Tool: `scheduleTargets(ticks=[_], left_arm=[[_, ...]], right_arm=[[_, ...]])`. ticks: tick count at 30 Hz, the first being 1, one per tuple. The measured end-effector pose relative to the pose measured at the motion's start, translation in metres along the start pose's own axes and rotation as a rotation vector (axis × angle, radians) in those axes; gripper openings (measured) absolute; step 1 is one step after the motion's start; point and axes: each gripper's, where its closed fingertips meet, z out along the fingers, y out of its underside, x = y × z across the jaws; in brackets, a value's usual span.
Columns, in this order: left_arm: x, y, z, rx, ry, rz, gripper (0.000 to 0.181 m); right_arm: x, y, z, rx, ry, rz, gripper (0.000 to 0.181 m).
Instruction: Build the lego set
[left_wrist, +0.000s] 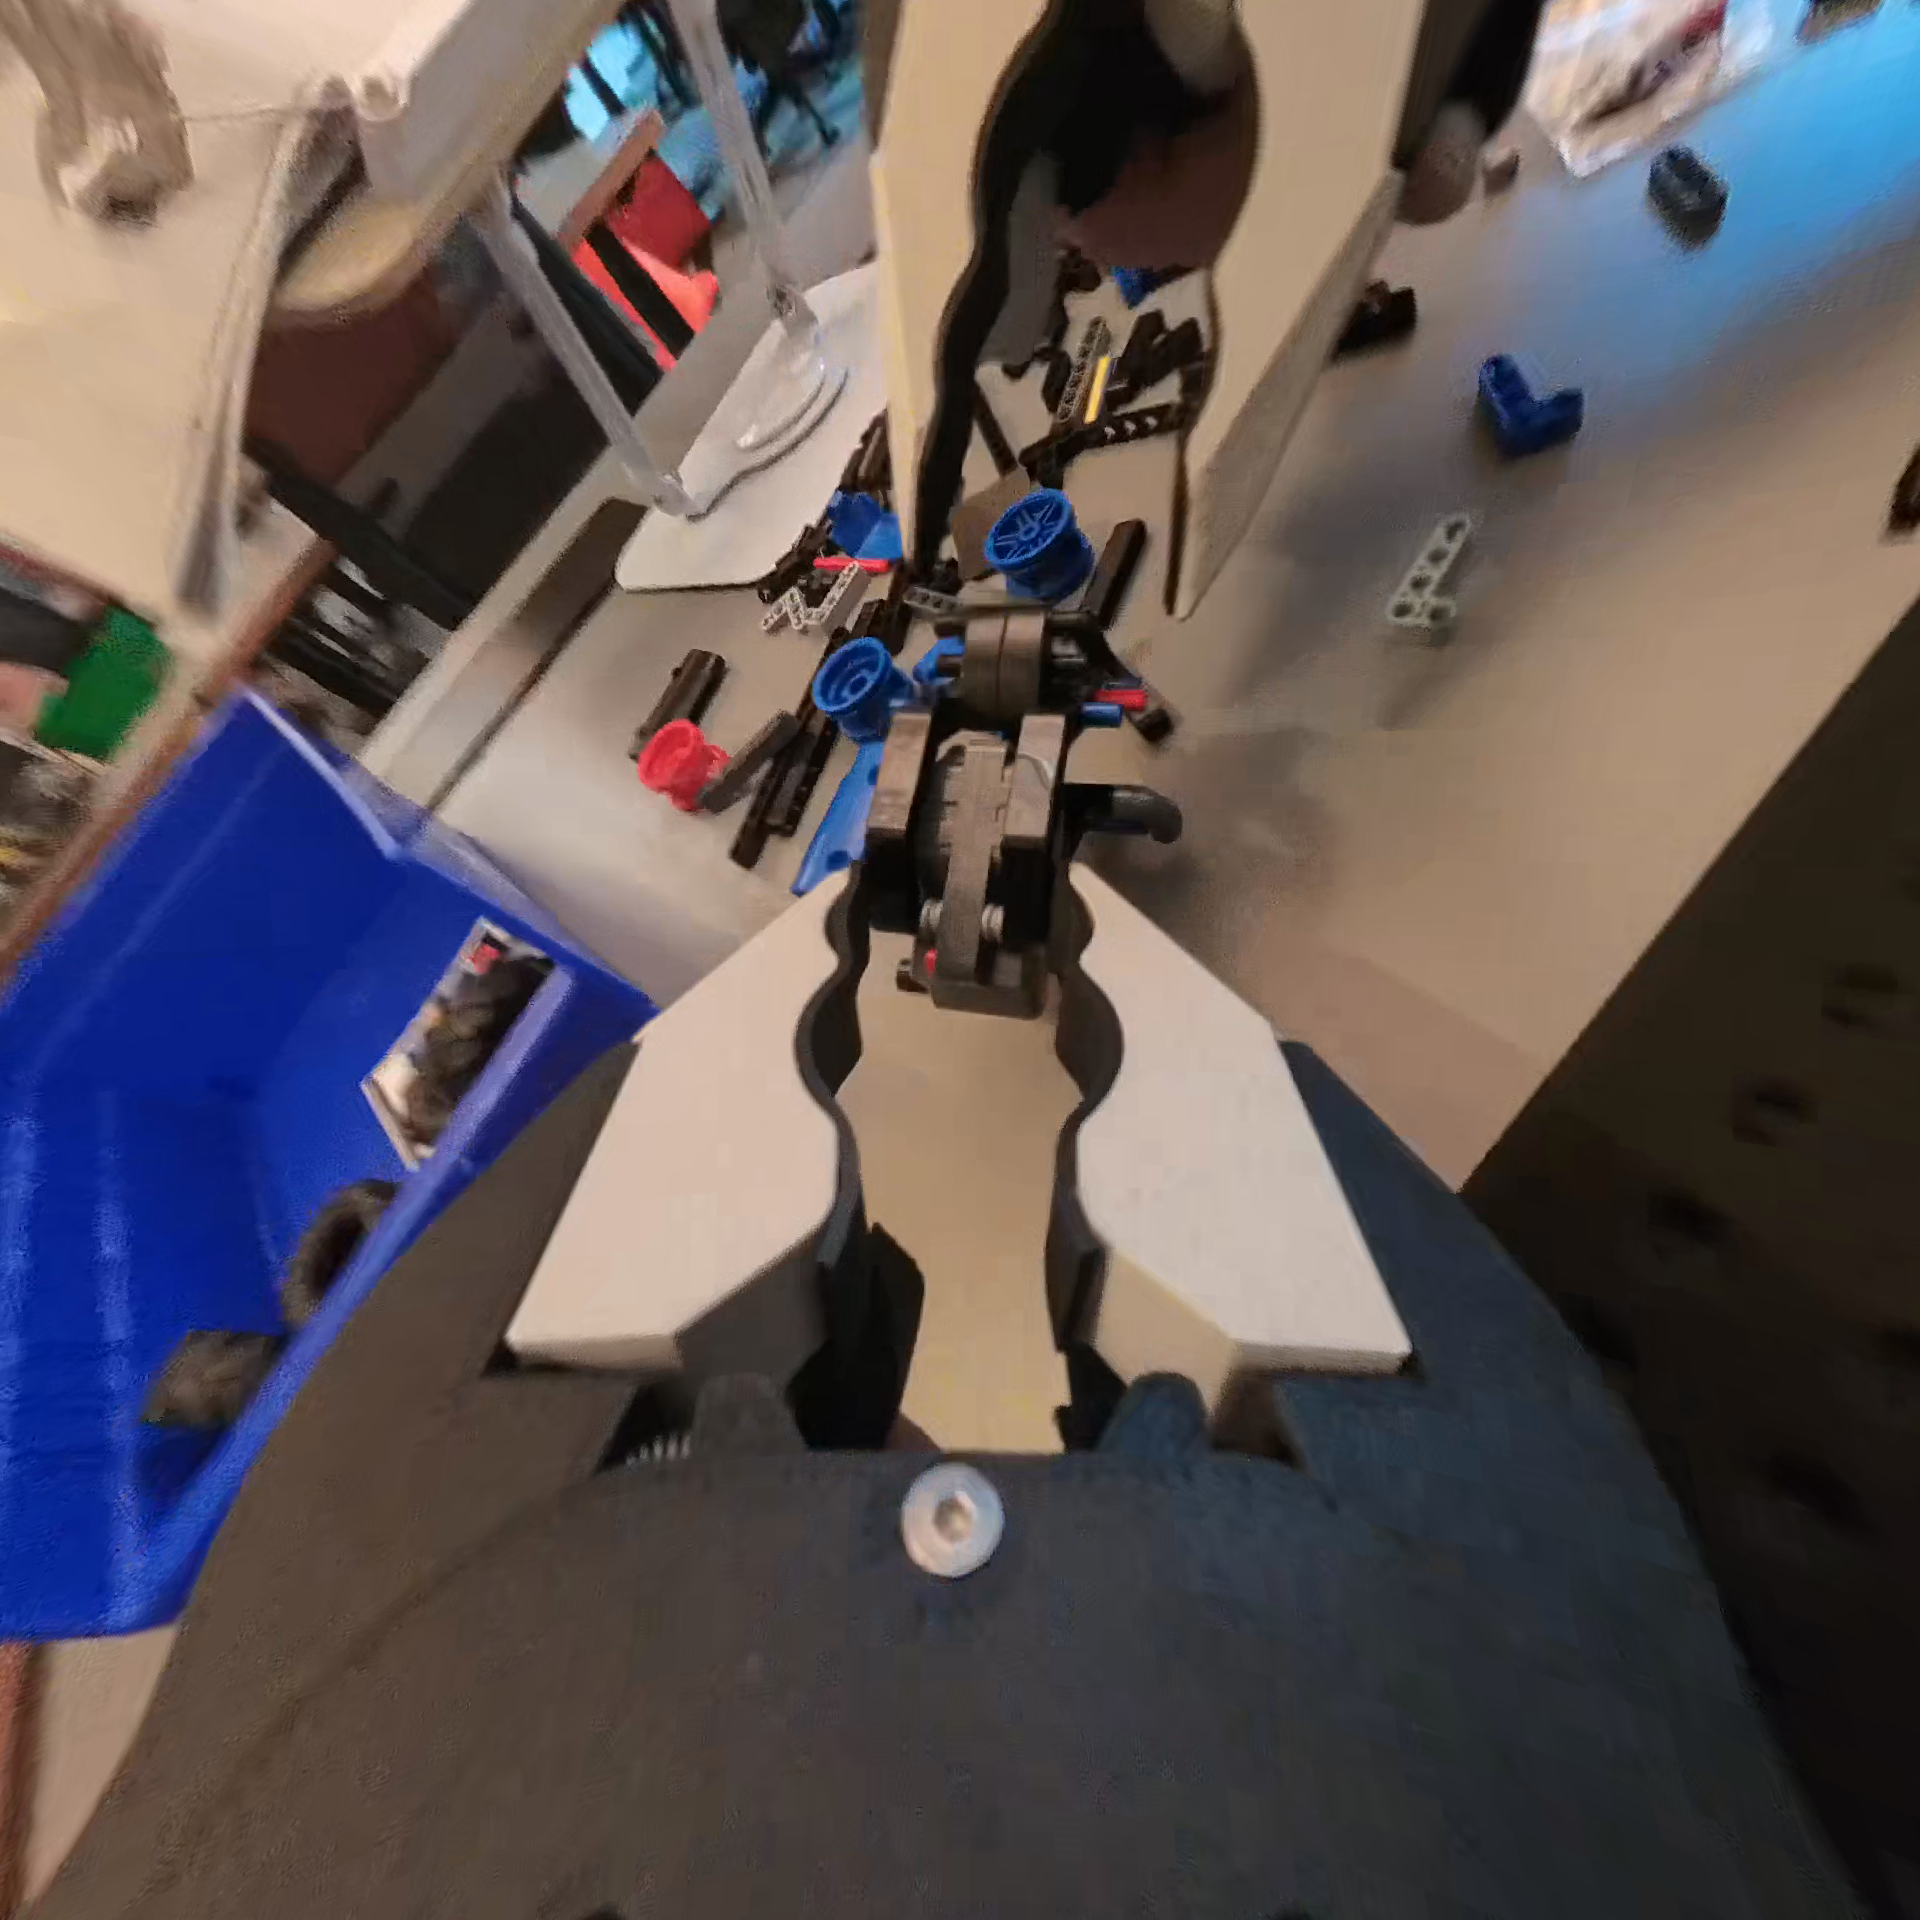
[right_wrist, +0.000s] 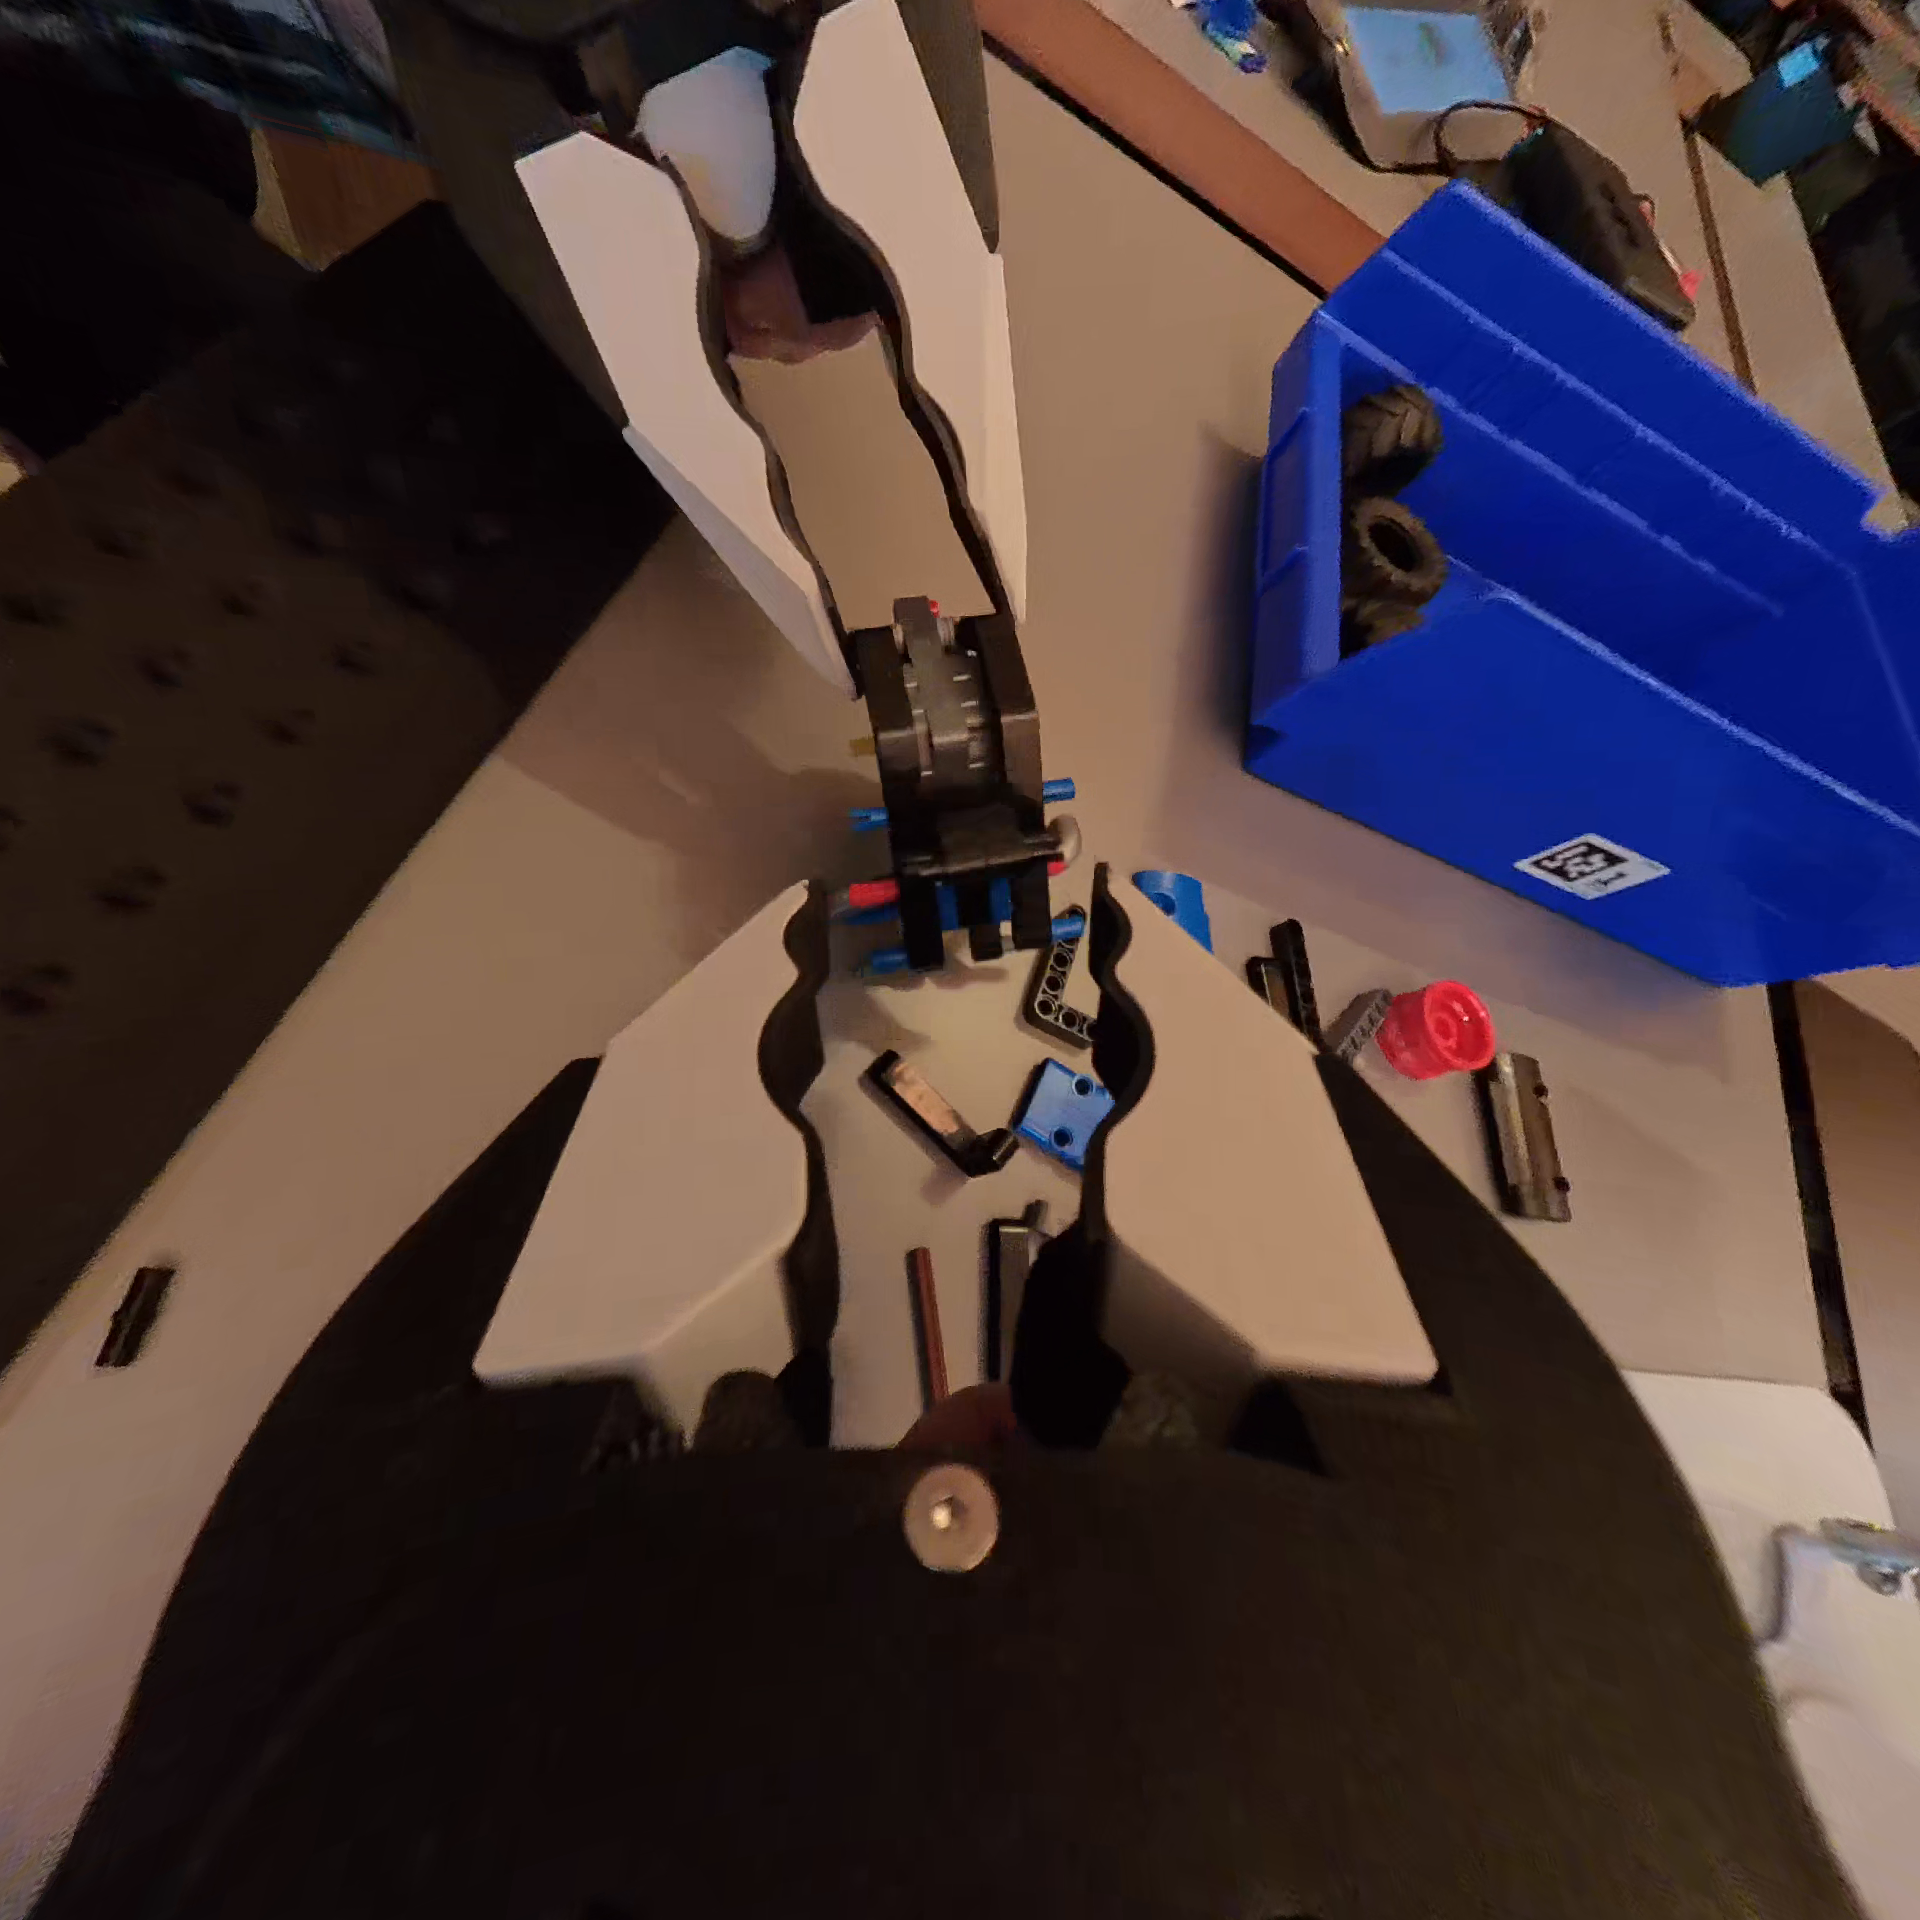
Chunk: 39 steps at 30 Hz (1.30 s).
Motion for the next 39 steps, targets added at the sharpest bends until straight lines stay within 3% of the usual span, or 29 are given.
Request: scheduleTargets(ticks=[10, 14, 20, 23, 25, 28, 30, 33, 35, 37, 39], left_arm=[[-0.03, 0.007, 0.005, 0.052, 0.189, -0.673, 0.032], [-0.035, 0.003, 0.004, 0.102, 0.247, -0.808, 0.032], [-0.044, -0.004, 0.002, 0.185, 0.282, -0.951, 0.032], [-0.047, -0.011, 0.0, 0.25, 0.333, -1.05, 0.032], [-0.048, -0.016, -0.001, 0.282, 0.368, -1.102, 0.032], [-0.047, -0.023, 0.0, 0.326, 0.414, -1.167, 0.032], [-0.052, -0.026, -0.002, 0.374, 0.43, -1.213, 0.032], [-0.056, -0.03, -0.004, 0.41, 0.417, -1.184, 0.034], [-0.063, -0.032, -0.011, 0.44, 0.36, -1.106, 0.048], [-0.068, -0.036, -0.019, 0.457, 0.27, -0.965, 0.054], [-0.061, -0.037, -0.022, 0.393, 0.171, -0.716, 0.058]], right_arm=[[0.0, 0.0, 0.004, -0.031, 0.016, -0.001, 0.039], [-0.001, 0.005, 0.014, -0.092, 0.039, -0.045, 0.036], [0.017, 0.008, 0.004, -0.057, 0.075, 0.07, 0.047], [0.021, -0.002, 0.002, -0.033, 0.15, -0.048, 0.047], [0.023, 0.001, 0.006, -0.093, 0.215, -0.159, 0.043], [0.037, 0.001, 0.006, -0.151, 0.39, -0.356, 0.008], [0.039, -0.006, 0.003, -0.121, 0.428, -0.379, 0.008], [0.038, -0.011, -0.002, -0.093, 0.369, -0.265, 0.006], [0.037, -0.006, -0.004, -0.091, 0.286, -0.106, 0.006], [0.033, 0.002, -0.004, -0.089, 0.185, 0.085, 0.006], [0.028, 0.006, -0.004, -0.063, 0.085, 0.258, 0.006]])
